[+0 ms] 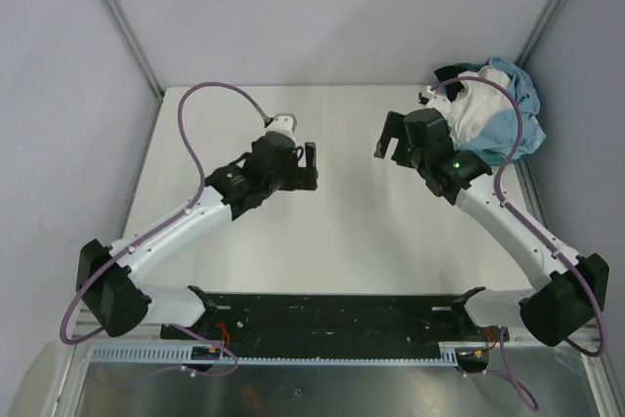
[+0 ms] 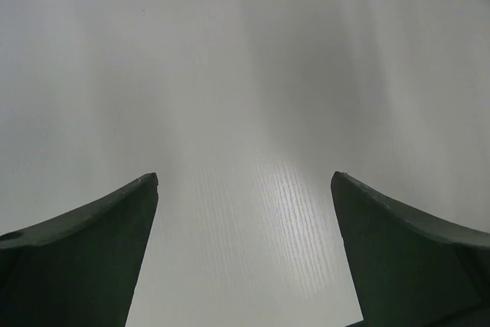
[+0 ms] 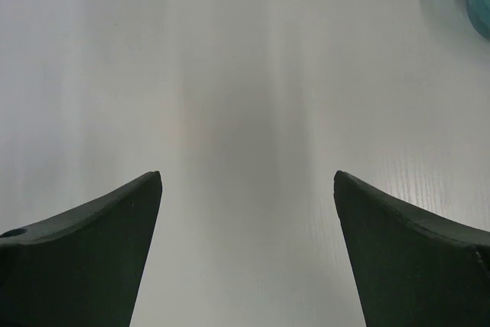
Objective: Fold and stack the t-shirts
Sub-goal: Grab crumpled tshirt from bin with the right arm
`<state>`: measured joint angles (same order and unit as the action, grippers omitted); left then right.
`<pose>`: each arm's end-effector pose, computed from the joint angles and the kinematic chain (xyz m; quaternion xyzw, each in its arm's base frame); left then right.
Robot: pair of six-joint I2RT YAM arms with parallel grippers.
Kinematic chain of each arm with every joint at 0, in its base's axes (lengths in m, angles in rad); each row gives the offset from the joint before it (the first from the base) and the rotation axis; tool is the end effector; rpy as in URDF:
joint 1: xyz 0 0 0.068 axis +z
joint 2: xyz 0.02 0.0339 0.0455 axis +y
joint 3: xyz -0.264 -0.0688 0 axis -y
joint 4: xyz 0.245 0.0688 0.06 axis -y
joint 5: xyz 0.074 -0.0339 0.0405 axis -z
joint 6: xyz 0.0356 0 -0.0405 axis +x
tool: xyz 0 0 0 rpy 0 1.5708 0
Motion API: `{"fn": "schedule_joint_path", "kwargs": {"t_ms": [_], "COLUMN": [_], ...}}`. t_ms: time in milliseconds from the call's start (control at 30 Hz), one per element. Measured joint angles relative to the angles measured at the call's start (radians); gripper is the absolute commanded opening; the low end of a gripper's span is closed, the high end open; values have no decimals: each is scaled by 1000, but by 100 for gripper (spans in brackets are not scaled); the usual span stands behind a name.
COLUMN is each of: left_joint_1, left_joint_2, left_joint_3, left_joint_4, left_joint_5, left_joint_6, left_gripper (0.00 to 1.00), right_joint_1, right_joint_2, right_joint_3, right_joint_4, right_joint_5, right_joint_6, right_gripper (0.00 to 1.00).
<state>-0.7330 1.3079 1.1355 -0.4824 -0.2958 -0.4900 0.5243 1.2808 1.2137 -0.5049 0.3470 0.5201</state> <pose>0.2215 -0.1855 0.3197 0.0428 0.8885 -0.1428 0.4340 0.2514 0.1314 0.3517 0.0809 0.8649 0.1039 0.4844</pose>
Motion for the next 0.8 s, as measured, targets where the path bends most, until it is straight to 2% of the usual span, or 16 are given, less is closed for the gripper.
{"fn": "schedule_joint_path", "kwargs": {"t_ms": [367, 533, 800], "left_joint_1": [5, 16, 32], "left_joint_2": [-26, -44, -62], "left_joint_3": [0, 0, -17], "left_joint_4": [0, 0, 0], "left_joint_5": [14, 43, 94], "left_joint_6": [7, 21, 21], "left_gripper": [99, 99, 99], "right_joint_1": [-43, -175, -475], "right_joint_2": [3, 59, 246], "right_joint_3": [0, 20, 147], "right_joint_4": [11, 28, 38], "right_joint_5": [4, -9, -22], "right_joint_6": [0, -4, -26], "right_gripper": [99, 99, 99]}}
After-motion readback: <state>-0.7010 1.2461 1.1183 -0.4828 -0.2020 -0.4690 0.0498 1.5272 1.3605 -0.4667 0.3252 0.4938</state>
